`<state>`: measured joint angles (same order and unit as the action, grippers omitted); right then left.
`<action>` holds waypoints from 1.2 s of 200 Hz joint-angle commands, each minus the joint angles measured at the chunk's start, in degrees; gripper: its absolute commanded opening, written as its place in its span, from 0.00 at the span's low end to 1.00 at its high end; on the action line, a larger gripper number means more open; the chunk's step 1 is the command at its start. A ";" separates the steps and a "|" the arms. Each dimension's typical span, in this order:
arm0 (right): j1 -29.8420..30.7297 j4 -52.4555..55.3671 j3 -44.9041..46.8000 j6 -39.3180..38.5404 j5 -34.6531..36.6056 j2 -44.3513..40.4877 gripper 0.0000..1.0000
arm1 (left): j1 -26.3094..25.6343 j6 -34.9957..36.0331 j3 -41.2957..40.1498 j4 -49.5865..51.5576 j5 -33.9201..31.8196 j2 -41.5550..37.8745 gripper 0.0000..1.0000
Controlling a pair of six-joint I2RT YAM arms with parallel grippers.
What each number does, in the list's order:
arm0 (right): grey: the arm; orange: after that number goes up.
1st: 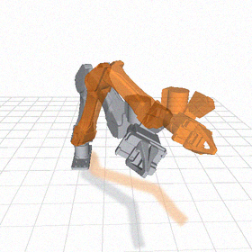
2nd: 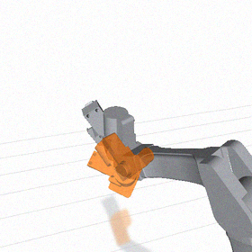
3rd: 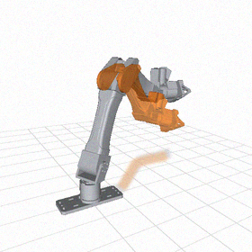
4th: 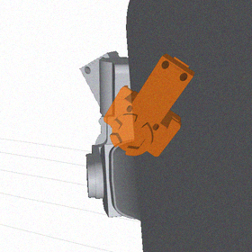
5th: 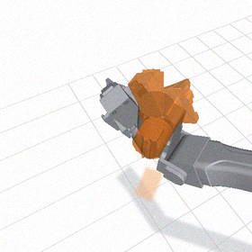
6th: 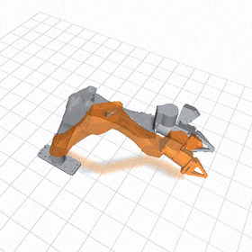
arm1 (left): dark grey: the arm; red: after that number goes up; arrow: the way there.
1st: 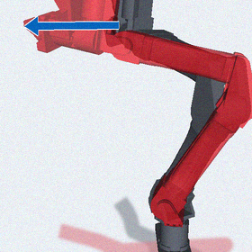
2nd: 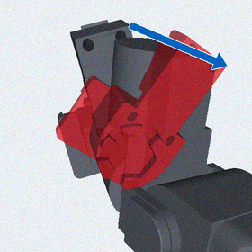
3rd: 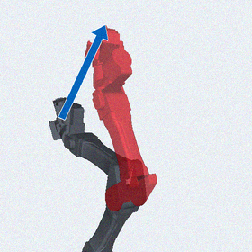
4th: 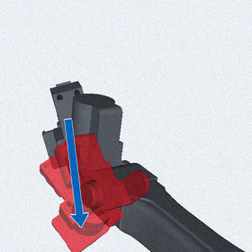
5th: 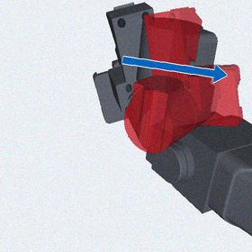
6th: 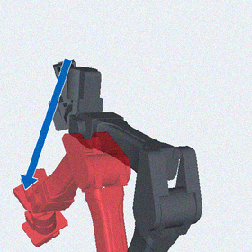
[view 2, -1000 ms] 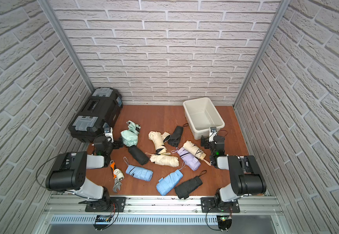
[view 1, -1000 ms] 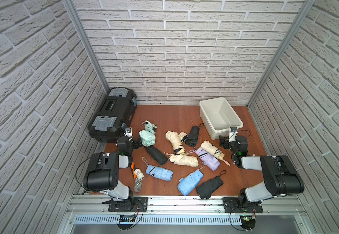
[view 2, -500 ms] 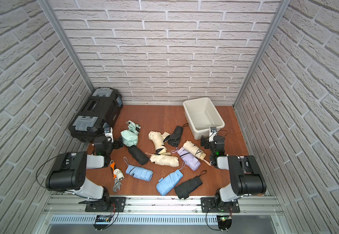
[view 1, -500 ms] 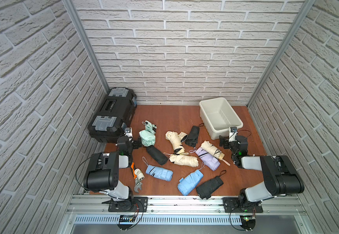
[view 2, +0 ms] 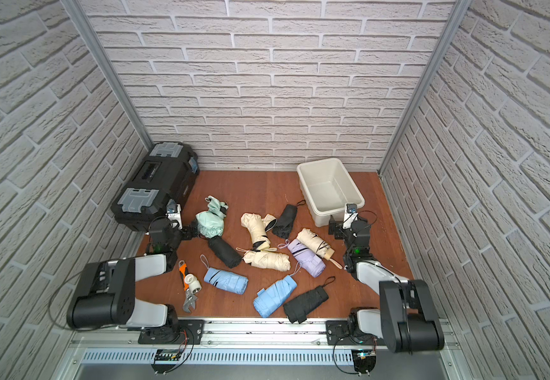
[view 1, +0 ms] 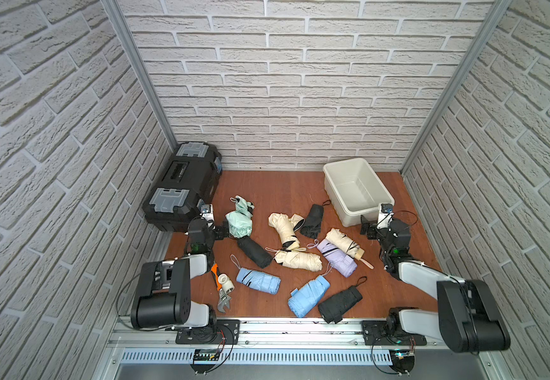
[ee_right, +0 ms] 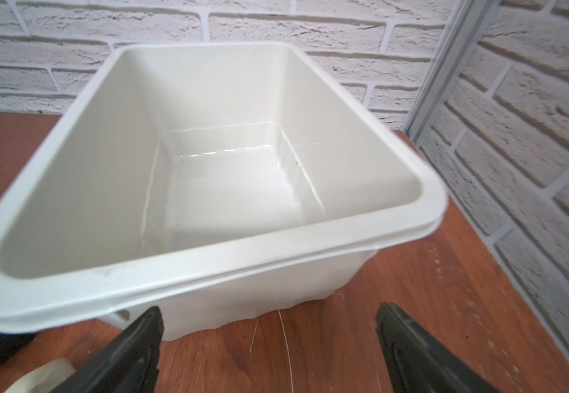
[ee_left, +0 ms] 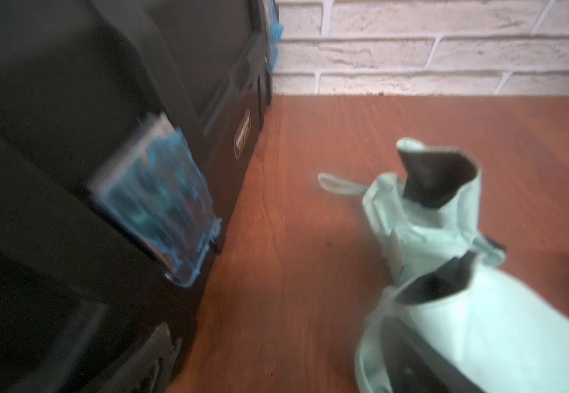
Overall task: Put the umbrella into the storage box
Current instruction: Adjust the storage box at the center of the board.
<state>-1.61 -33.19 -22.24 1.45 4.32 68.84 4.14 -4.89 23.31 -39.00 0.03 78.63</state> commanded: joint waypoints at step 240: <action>24.89 78.13 -67.97 -2.13 4.11 26.41 0.89 | -16.28 -33.21 19.62 42.28 3.92 -17.68 0.98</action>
<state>23.20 41.25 -86.83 1.37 0.60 92.88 -9.19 -37.74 41.43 3.27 4.10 61.21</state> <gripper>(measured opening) 0.891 0.983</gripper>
